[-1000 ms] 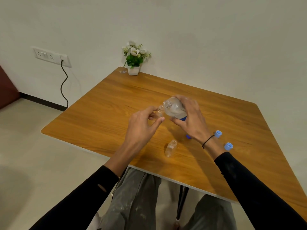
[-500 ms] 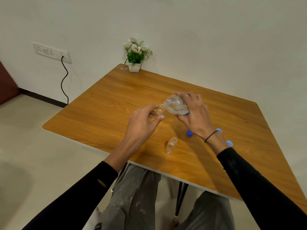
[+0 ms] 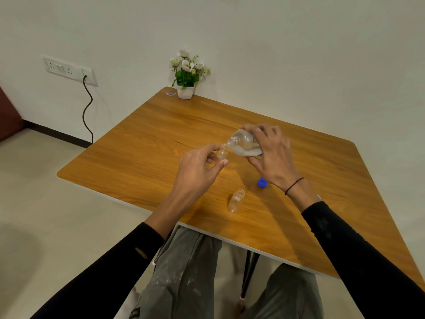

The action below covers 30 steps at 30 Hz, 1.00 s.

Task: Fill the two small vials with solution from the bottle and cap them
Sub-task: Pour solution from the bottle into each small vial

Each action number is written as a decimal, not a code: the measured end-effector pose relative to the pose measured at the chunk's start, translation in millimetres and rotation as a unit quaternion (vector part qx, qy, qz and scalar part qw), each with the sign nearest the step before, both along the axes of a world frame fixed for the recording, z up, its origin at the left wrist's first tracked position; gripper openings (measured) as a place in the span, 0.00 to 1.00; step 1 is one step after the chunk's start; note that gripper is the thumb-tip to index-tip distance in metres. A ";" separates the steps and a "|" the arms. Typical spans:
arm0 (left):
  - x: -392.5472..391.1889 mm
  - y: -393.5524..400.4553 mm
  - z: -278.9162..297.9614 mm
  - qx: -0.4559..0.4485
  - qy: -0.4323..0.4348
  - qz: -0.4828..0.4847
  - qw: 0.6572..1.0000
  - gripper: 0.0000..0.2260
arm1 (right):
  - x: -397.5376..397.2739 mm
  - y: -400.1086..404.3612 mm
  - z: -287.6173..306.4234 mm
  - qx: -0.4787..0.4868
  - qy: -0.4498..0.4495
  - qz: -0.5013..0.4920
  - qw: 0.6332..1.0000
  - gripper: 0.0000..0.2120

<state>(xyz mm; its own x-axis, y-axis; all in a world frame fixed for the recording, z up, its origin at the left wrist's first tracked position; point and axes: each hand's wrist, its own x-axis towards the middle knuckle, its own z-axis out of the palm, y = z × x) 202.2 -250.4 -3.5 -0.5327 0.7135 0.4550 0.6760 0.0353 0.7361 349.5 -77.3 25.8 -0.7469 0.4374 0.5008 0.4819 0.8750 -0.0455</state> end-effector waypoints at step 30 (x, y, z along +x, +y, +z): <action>3.3 0.1 1.0 -0.002 -0.008 0.001 1.000 0.19 | 2.0 2.5 4.4 0.033 -0.003 0.000 0.999 0.33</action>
